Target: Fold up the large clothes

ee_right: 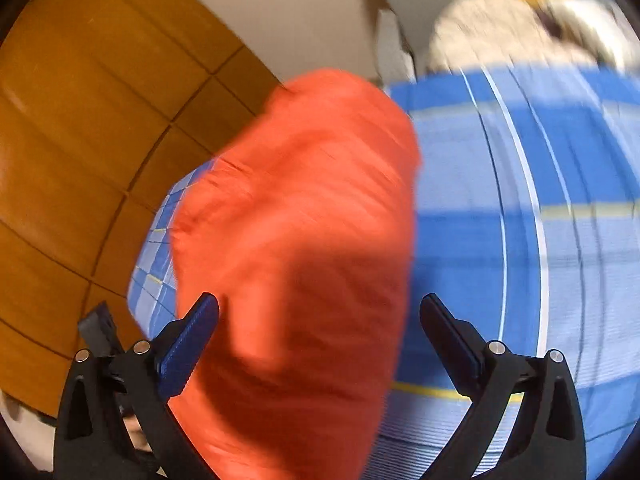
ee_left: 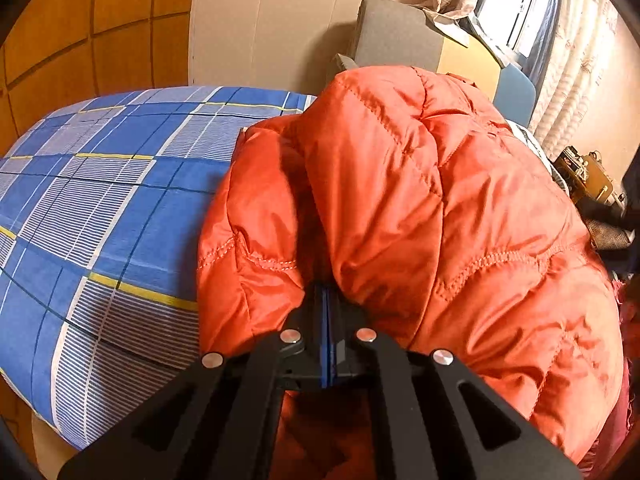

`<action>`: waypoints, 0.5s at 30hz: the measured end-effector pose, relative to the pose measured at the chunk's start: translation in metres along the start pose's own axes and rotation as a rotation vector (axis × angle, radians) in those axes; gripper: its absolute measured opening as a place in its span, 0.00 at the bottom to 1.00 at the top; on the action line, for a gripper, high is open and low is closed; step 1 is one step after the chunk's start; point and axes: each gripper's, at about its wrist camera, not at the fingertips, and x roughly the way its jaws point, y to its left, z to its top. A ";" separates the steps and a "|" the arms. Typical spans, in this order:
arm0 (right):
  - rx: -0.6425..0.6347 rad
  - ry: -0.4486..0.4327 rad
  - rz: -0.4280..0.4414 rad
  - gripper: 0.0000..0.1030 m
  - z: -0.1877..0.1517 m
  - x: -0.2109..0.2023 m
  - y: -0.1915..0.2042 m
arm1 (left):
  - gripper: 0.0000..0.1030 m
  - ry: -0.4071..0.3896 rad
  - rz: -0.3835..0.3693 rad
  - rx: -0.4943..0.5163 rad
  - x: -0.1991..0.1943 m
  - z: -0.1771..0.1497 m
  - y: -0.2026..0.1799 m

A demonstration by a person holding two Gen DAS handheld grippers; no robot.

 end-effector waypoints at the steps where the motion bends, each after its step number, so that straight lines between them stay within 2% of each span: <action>1: 0.034 0.013 0.068 0.97 -0.003 0.005 -0.010 | 0.02 0.002 -0.008 -0.005 0.001 0.000 0.001; 8: 0.099 0.069 0.322 0.97 -0.002 0.054 -0.033 | 0.02 -0.008 -0.091 -0.048 0.007 -0.003 0.019; 11: 0.105 0.086 0.357 0.97 0.002 0.064 -0.031 | 0.00 -0.031 -0.157 -0.102 0.008 -0.005 0.028; 12: 0.080 0.076 0.357 0.91 0.003 0.062 -0.024 | 0.00 -0.044 -0.184 -0.119 0.007 -0.007 0.029; 13: 0.050 0.063 0.354 0.79 0.005 0.059 -0.017 | 0.00 -0.054 -0.195 -0.125 0.007 -0.007 0.028; 15: -0.029 0.038 0.349 0.68 0.012 0.049 0.003 | 0.00 -0.066 -0.232 -0.159 0.010 -0.005 0.027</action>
